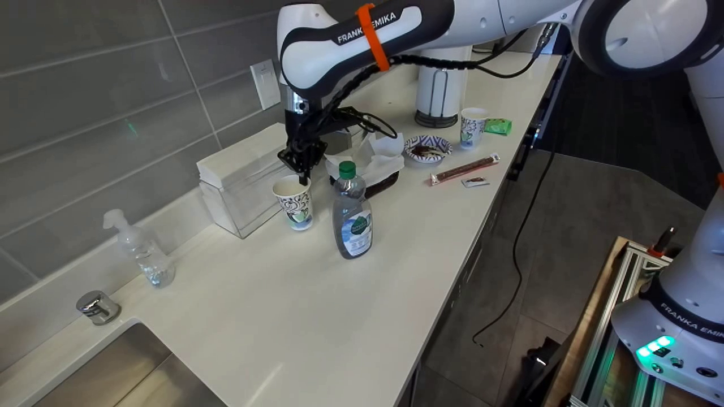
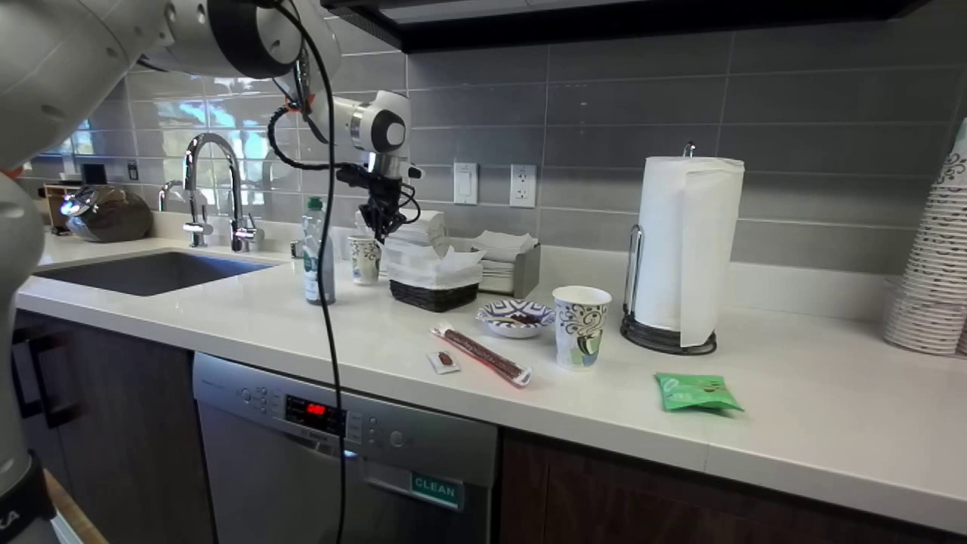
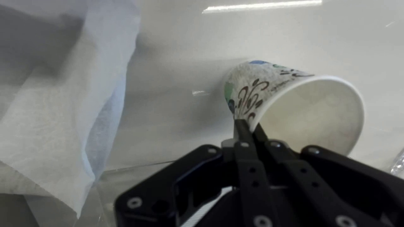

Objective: Move the cup on the counter

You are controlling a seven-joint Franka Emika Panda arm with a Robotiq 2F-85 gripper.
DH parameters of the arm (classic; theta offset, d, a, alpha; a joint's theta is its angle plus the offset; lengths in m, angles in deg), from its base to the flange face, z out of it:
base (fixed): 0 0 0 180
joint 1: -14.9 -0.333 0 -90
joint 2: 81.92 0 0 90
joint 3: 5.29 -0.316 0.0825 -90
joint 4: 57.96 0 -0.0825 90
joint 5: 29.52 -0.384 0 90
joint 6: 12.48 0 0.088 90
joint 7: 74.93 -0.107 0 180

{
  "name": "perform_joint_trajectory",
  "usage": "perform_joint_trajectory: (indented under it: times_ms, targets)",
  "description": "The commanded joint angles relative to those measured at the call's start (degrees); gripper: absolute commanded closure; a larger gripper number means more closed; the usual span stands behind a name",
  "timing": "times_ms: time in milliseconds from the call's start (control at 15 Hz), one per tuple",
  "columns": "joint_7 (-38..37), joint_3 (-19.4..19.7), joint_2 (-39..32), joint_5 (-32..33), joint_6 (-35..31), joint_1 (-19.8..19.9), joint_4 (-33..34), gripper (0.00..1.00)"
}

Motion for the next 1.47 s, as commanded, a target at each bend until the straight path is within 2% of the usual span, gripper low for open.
perform_joint_trajectory:
  times_ms: [0, 133, 200, 267, 333, 667, 733, 933, 1133, 1400]
  targets:
    - [-1.7, 0.9, -1.7, 1.7, 0.5, -1.1, 2.1, 0.99]
    - [-1.4, 0.7, -1.8, 1.5, 0.3, -1.0, 2.1, 0.96]
    - [-1.3, 0.6, -1.7, 1.4, 0.5, -1.0, 2.1, 0.71]
    - [-1.2, 0.6, -1.5, 1.4, 0.7, -1.0, 2.1, 0.71]
    - [-1.0, 0.4, -1.2, 1.1, 1.0, -0.9, 2.1, 0.66]
    - [-0.4, -0.3, 1.8, -0.3, -0.2, -0.1, 1.2, 0.29]
    - [0.8, -1.0, 2.9, -1.6, -2.7, 0.7, -0.2, 0.21]
    - [8.5, -2.5, 6.8, -3.0, -17.1, 2.6, -8.1, 0.01]
    - [13.6, -4.0, 10.7, -4.1, -30.5, 4.1, -16.3, 0.00]
    - [15.4, -6.6, 16.8, -6.1, -41.6, 5.4, -27.3, 0.00]
